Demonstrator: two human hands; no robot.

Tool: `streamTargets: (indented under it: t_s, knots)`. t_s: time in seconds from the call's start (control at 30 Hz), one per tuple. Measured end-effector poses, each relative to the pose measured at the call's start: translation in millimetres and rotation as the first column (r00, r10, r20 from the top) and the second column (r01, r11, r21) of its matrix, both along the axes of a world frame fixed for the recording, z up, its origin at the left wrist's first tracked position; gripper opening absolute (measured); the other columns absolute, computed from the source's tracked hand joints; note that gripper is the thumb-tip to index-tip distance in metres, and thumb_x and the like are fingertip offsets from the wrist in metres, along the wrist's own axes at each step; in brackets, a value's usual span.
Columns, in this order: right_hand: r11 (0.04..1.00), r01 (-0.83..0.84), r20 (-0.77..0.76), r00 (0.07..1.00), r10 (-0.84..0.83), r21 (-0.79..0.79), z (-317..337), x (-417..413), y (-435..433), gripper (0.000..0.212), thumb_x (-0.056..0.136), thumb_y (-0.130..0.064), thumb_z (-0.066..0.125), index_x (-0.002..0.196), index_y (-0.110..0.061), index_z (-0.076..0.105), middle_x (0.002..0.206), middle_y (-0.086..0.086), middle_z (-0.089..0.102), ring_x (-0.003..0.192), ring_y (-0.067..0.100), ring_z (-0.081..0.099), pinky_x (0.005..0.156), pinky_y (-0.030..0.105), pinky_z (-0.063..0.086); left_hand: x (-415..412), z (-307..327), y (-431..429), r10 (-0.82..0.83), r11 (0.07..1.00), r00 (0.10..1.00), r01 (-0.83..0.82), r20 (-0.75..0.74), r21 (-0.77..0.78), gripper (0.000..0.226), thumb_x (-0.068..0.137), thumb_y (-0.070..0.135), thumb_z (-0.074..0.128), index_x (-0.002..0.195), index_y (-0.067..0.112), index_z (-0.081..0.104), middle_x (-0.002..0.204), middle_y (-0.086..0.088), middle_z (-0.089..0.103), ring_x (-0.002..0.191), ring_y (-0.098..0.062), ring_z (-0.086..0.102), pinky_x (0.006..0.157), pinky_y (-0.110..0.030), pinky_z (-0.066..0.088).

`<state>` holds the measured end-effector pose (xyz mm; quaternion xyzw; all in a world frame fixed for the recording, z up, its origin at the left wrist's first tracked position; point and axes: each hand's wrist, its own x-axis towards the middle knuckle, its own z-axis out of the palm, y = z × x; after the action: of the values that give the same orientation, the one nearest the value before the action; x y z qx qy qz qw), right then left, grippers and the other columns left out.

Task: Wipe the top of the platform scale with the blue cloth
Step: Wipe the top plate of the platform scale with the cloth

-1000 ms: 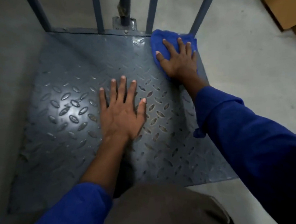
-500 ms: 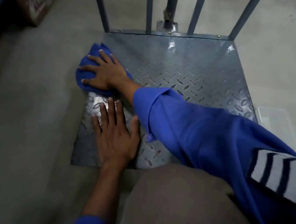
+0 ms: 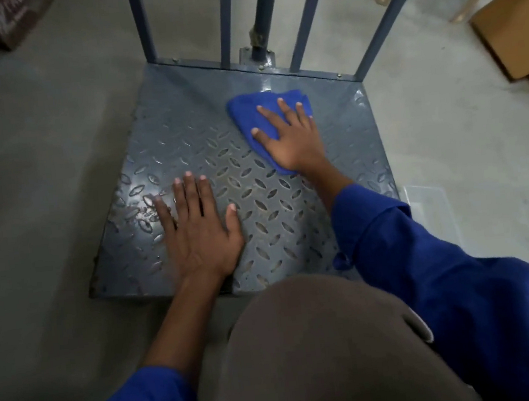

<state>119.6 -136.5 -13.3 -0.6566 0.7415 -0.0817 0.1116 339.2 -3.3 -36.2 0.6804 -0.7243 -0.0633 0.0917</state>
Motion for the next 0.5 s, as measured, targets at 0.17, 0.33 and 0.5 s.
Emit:
streamTargets:
  t_s: [0.17, 0.33, 0.5]
  knots:
    - [0.979, 0.205, -0.02, 0.979, -0.205, 0.01, 2.2, -82.3, 50.2, 0.069, 0.1, -0.08, 0.028, 0.163, -0.053, 0.02, 0.178, -0.003, 0.007, 0.164, 0.033, 0.0, 0.131, 0.057, 0.003, -26.9, -0.2, 4.9, -0.119, 0.993, 0.993, 0.119, 0.025, 0.003, 0.08, 0.105, 0.061, 0.001, 0.17, 0.014, 0.0, 0.178, -0.01, -0.007, 0.165, -0.025, -0.009, 0.131, -0.058, -0.002]
    - [0.942, 0.333, 0.005, 0.943, -0.334, 0.032, -0.1, -74.2, 64.1, 0.07, 0.101, -0.078, 0.027, 0.164, -0.05, 0.019, 0.179, 0.0, 0.002, 0.164, 0.036, -0.005, 0.13, 0.06, -0.002, -32.0, 0.5, 11.3, -0.112, 0.994, 0.993, 0.111, 0.024, 0.008, 0.08, 0.106, 0.063, 0.001, 0.169, 0.015, -0.004, 0.177, -0.009, -0.011, 0.164, -0.027, -0.012, 0.131, -0.058, -0.003]
    - [0.995, 0.095, 0.003, 0.995, -0.095, -0.002, -3.3, 19.0, 32.3, 0.07, 0.1, -0.08, 0.029, 0.164, -0.052, 0.018, 0.178, -0.003, 0.002, 0.164, 0.034, -0.006, 0.131, 0.059, -0.002, -23.3, -0.9, 31.8, -0.049, 0.999, 0.999, 0.049, -0.004, 0.005, 0.08, 0.106, 0.064, 0.005, 0.17, 0.017, 0.003, 0.178, -0.008, -0.004, 0.165, -0.026, -0.007, 0.131, -0.058, 0.0]
